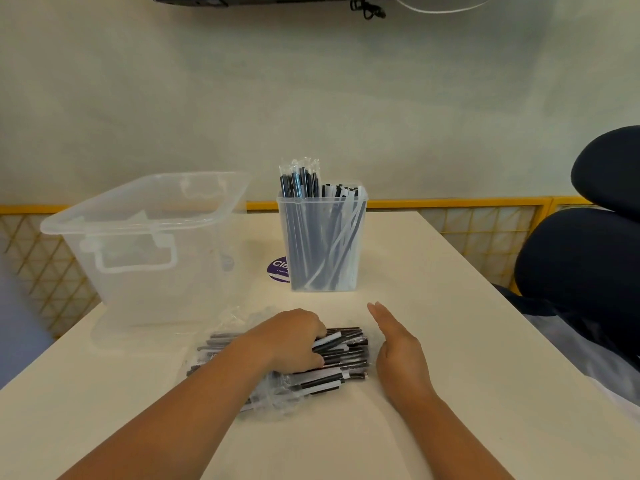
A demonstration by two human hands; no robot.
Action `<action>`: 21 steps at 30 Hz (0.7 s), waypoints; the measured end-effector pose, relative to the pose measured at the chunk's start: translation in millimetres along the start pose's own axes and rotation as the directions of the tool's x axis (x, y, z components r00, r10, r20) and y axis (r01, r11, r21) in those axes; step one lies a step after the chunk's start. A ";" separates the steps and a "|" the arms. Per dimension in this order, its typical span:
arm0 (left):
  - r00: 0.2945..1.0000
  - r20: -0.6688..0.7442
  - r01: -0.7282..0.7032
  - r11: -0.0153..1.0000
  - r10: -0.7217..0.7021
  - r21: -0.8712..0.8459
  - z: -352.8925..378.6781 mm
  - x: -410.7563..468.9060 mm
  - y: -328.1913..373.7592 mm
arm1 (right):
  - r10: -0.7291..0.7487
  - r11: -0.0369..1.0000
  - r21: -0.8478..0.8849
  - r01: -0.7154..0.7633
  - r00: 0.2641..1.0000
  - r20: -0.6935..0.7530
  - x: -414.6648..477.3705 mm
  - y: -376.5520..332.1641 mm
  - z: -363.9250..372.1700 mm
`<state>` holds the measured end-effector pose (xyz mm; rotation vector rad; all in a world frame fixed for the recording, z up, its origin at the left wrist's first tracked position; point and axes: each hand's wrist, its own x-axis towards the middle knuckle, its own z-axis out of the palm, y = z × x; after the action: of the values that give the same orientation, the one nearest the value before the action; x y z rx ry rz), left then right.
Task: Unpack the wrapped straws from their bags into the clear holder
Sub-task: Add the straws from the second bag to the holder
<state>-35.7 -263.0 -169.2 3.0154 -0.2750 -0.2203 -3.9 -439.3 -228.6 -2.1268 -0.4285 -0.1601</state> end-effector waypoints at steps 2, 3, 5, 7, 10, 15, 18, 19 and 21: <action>1.000 -0.006 -0.003 1.000 0.003 -0.007 -0.8 -0.2 1.3 | -0.016 0.999 -0.039 0.017 1.000 0.009 1.1 1.9 0.0; 1.000 -0.004 0.001 1.000 -0.001 -0.025 -2.0 -0.9 2.7 | -0.015 0.998 -0.067 0.016 1.000 0.016 1.6 2.6 -0.5; 1.000 -0.012 -0.007 0.999 0.007 -0.053 -5.1 -2.0 5.1 | 0.001 0.996 -0.091 0.001 1.000 0.026 3.4 4.1 -0.2; 0.999 -0.024 -0.030 0.998 0.029 -0.053 -8.4 -3.2 7.6 | 0.026 0.997 -0.068 -0.023 0.999 0.034 5.2 6.4 2.0; 0.999 -0.017 -0.039 0.994 0.037 -0.103 -13.0 -3.3 9.3 | 0.016 0.999 -0.043 -0.015 1.000 0.020 6.3 10.3 4.9; 0.999 0.042 -0.004 0.990 0.010 -0.138 -22.3 -0.7 11.2 | -0.030 0.998 0.062 0.029 0.999 0.026 1.8 4.4 0.6; 0.995 0.100 -0.003 0.991 0.017 -0.131 -26.3 2.2 13.8 | -0.025 0.987 0.157 0.025 1.000 0.002 0.5 1.9 0.2; 0.993 0.117 0.000 0.991 0.016 -0.132 -27.8 3.3 15.0 | -0.017 0.981 0.194 0.019 1.000 -0.013 0.3 1.7 0.2; 0.991 0.131 0.001 0.988 0.020 -0.155 -31.2 5.0 16.6 | -0.004 0.954 0.299 0.012 1.000 -0.028 -0.3 -0.3 -1.0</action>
<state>-28.9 -277.3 -137.2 2.8501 -0.2698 -0.4218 -4.2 -440.0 -227.9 -1.8228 -0.4169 -0.1203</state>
